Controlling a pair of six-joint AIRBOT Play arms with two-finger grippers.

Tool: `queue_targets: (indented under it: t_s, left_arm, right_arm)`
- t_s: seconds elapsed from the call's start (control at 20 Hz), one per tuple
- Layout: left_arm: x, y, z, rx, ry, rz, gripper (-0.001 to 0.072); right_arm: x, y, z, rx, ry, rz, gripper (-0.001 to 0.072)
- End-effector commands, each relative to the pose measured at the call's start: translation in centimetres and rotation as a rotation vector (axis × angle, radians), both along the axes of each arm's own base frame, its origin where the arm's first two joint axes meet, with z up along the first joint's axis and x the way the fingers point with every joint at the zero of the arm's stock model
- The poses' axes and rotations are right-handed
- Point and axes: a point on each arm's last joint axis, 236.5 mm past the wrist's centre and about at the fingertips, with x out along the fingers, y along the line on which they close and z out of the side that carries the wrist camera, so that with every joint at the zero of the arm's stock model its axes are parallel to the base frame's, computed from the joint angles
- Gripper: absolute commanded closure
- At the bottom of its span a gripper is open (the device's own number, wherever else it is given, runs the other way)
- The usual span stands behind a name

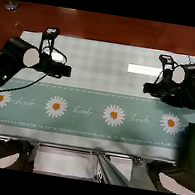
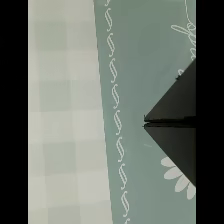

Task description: Fold the shirts.

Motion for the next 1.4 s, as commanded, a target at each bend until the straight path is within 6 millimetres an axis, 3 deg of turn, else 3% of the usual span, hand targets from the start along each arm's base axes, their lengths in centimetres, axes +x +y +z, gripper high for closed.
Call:
queue_targets:
  t_s: [0.0, 0.1, 0.15, 0.2, 0.25, 0.4, 0.5, 0.6, 0.7, 0.8, 1.0, 1.2, 1.25, 1.35]
  left_arm:
    - [0.1, -0.1, 0.0, -0.004, -0.004, 0.000, 0.0680]
    - [1.7, -0.8, 0.8, -0.035, -0.076, -0.004, 0.0679]
    - [2.7, -1.2, 1.1, -0.051, -0.117, -0.004, 0.0625]
    - [3.8, -1.6, 1.5, -0.063, -0.166, -0.014, 0.0235]
    - [4.9, -1.8, 1.8, -0.068, -0.209, -0.018, 0.0001]
    - [5.9, -0.7, 1.6, -0.040, -0.232, -0.009, 0.0005]
    - [6.2, 0.7, 1.5, -0.026, -0.230, 0.018, 0.0005]
    - [6.9, 1.7, 1.7, -0.028, -0.244, 0.044, 0.0005]
    - [7.5, 2.4, 2.0, -0.034, -0.266, 0.061, 0.0005]
    - [7.7, 2.6, 1.8, -0.033, -0.265, 0.066, 0.0005]
    - [7.9, 2.8, 0.2, -0.021, -0.230, 0.072, 0.0004]
    - [7.0, 3.2, -2.3, 0.011, -0.143, 0.072, 0.0005]
    - [6.5, 3.5, -2.8, 0.038, -0.113, 0.049, 0.0005]
    - [5.0, 5.1, -2.9, 0.069, -0.046, 0.063, 0.0005]
  right_arm:
    - [2.8, 0.2, 0.8, 0.005, -0.121, 0.015, 0.0684]
    - [4.2, 0.2, 1.4, 0.002, -0.185, 0.026, 0.0679]
    - [5.1, -0.6, 1.8, -0.041, -0.229, 0.039, 0.0539]
    - [6.2, -1.8, 2.5, -0.102, -0.281, 0.048, 0.0080]
    - [7.1, -3.6, 3.3, -0.178, -0.322, 0.045, 0.0090]
    - [7.5, -12.7, 5.1, -0.359, -0.353, -0.126, 0.0090]
    - [5.7, -18.6, 4.3, -0.298, -0.318, -0.372, 0.0092]
    - [4.5, -21.5, 2.1, -0.158, -0.278, -0.548, 0.0094]
    - [5.1, -21.9, -0.5, -0.034, -0.257, -0.598, 0.0094]
    - [5.9, -20.8, -2.9, 0.045, -0.227, -0.599, 0.0094]
    - [4.7, -20.1, -7.5, 0.051, -0.090, -0.588, 0.0094]
    - [5.4, -20.1, -7.6, 0.069, -0.063, -0.601, 0.0127]
    - [5.6, -19.3, -7.8, 0.098, -0.035, -0.583, 0.0254]
    - [5.6, -16.6, -7.9, 0.182, 0.044, -0.464, 0.0669]
